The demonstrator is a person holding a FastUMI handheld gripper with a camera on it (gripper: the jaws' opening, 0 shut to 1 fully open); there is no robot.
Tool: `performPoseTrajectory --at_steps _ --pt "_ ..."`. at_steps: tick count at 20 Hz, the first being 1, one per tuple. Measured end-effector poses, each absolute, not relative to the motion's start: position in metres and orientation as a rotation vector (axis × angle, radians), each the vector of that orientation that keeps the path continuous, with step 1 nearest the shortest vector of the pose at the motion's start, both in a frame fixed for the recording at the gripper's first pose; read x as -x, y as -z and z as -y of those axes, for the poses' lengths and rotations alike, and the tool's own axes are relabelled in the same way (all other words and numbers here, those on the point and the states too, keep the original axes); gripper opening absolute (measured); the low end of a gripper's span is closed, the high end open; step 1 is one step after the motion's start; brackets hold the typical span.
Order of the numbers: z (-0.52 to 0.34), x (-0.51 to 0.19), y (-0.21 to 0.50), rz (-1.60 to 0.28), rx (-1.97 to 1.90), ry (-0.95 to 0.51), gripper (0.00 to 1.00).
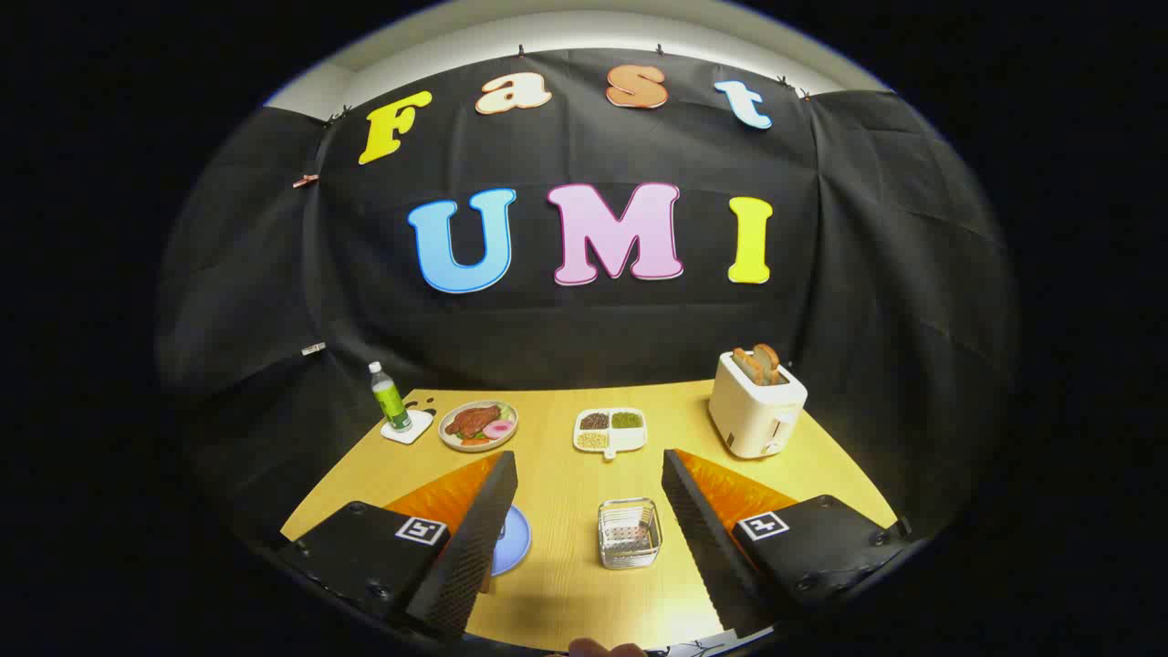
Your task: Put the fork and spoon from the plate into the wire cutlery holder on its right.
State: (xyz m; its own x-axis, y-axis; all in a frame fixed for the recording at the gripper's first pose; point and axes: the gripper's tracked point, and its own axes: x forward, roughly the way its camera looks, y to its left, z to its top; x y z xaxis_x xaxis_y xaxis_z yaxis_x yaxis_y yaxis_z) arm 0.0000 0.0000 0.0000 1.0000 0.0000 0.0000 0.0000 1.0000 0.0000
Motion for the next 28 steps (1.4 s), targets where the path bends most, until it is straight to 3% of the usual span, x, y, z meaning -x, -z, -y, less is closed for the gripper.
performPoseTrajectory --at_steps 28 --pt "-0.021 0.004 -0.015 0.055 0.027 -0.050 0.99"
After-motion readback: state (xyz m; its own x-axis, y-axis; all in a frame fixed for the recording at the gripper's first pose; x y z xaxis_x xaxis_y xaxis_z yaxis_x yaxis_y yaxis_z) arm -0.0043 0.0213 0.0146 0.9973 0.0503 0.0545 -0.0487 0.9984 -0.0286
